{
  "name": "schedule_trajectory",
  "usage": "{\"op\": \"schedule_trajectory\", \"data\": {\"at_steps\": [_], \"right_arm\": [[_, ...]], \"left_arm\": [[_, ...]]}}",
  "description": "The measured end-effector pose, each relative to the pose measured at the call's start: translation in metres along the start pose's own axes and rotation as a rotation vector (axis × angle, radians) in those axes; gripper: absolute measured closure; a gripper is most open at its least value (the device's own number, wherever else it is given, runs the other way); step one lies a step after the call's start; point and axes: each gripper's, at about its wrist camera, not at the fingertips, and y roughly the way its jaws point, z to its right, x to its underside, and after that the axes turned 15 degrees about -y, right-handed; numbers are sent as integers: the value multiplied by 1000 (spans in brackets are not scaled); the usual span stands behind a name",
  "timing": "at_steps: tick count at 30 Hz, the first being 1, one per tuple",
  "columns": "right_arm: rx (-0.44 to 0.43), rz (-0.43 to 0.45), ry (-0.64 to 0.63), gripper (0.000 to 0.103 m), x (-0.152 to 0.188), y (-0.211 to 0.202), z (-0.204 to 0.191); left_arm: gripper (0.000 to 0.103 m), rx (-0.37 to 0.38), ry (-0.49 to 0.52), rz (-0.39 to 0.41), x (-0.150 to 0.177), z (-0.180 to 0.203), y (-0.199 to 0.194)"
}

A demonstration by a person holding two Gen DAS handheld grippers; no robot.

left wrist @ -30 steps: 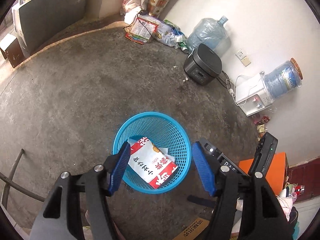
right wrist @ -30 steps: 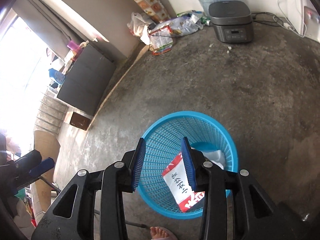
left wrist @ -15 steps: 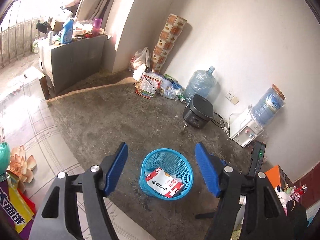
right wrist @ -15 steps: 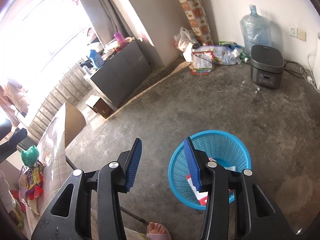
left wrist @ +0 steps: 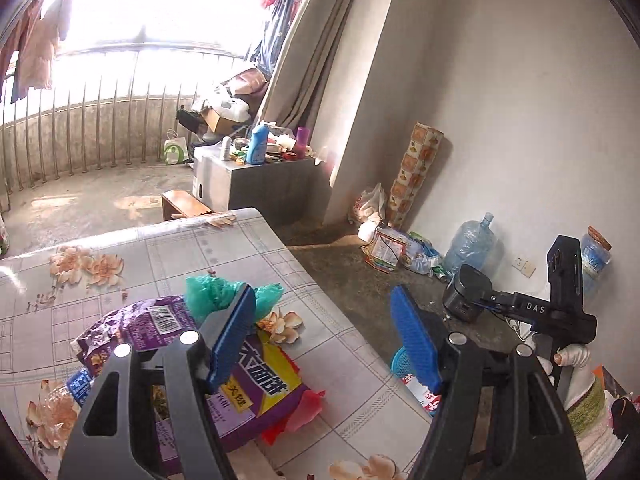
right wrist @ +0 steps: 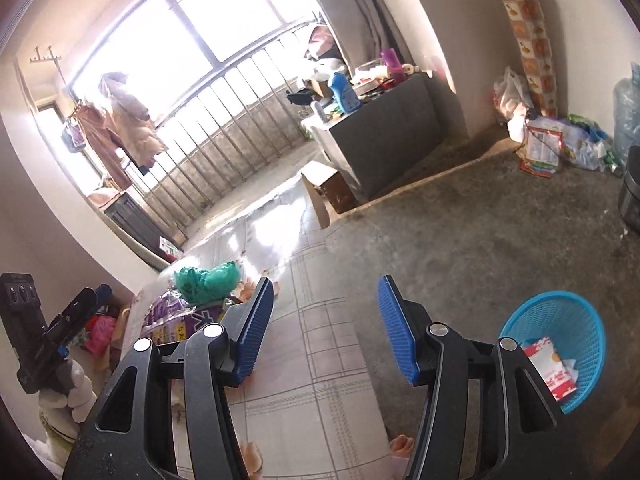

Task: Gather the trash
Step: 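Move both grippers back to the table toward the purple and green bags, then grasp the green plastic bag with the right gripper while the left gripper grasps the purple noodle bag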

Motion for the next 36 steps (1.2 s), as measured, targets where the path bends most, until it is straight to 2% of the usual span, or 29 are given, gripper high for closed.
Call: {"op": "schedule_trajectory", "data": {"at_steps": [3, 8, 14, 16, 20, 24, 25, 29, 36], "right_arm": [[-88, -33, -4, 49, -9, 27, -25], [-193, -98, 35, 44, -20, 81, -58], [-236, -183, 174, 44, -23, 149, -71], [-217, -211, 218, 44, -21, 166, -72], [-253, -256, 290, 44, -16, 191, -69], [-309, -281, 320, 57, -12, 196, -71], [-318, -284, 314, 65, -13, 197, -74], [-353, -280, 315, 80, -13, 195, -75], [-437, -232, 364, 85, -16, 174, -72]], "left_arm": [[35, -63, -43, 36, 2, -37, -26], [35, -131, -102, 47, 9, -84, -50], [35, -138, -161, 32, 24, -114, -59], [35, -132, -177, 13, 29, -124, -59], [35, -114, -211, -41, 40, -138, -58], [38, -92, -227, -88, 50, -146, -55], [39, -86, -235, -98, 52, -147, -54], [43, -68, -264, -121, 58, -151, -50], [46, -22, -304, -145, 59, -157, -43]]}}
